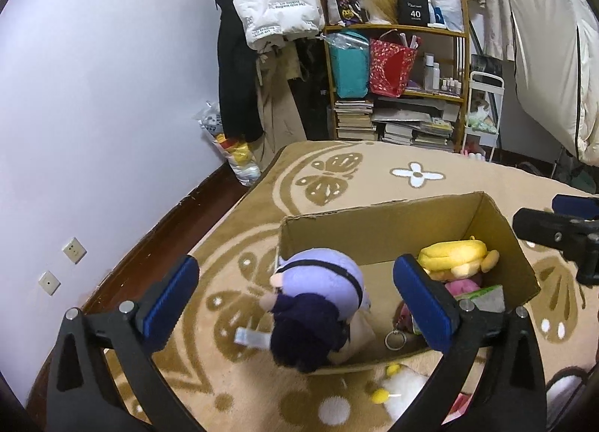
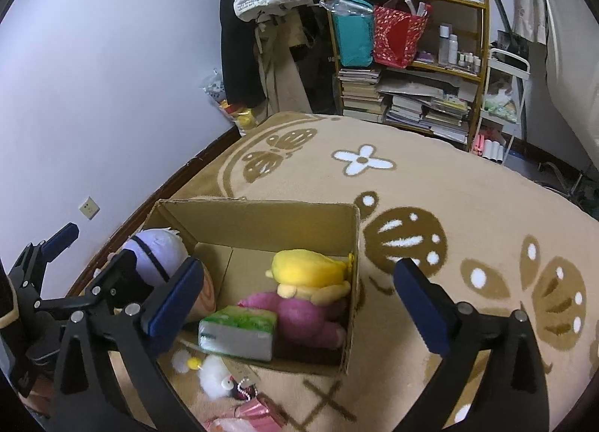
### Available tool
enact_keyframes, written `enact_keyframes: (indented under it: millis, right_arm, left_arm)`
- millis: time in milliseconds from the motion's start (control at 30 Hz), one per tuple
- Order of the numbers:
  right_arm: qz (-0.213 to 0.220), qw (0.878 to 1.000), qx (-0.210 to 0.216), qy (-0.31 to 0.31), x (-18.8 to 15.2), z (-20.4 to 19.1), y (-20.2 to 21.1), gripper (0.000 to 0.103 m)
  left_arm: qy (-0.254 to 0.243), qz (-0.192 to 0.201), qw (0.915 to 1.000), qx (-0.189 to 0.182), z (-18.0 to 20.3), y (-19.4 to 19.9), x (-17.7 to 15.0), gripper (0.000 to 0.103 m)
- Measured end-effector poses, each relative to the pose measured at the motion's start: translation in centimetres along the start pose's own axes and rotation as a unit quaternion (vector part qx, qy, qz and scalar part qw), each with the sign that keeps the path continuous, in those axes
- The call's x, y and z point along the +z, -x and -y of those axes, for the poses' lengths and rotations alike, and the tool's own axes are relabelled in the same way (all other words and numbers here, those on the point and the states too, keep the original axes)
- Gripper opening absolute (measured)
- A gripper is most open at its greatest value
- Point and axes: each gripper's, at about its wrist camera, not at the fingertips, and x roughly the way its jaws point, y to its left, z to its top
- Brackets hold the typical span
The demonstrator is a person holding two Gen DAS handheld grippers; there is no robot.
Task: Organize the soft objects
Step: 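Withdraw both tools from the box toward the remaining toys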
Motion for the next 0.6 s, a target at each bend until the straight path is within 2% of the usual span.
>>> enact_keyframes:
  millis: [300, 600]
  right_arm:
    - [0.011, 1.0, 0.0, -0.008, -1.2, -0.6, 3.2, 0.103]
    - [-0.001, 1.0, 0.002, -0.024, -4.2, -1.0, 4.8, 0.103]
  left_arm:
    - [0.012, -0.017, 0.9998, -0.007, -1.0, 2.9, -0.8, 0.103]
    - [0.027, -0.036, 0.9985, -0.03, -1.9, 4.9, -2.1, 0.103]
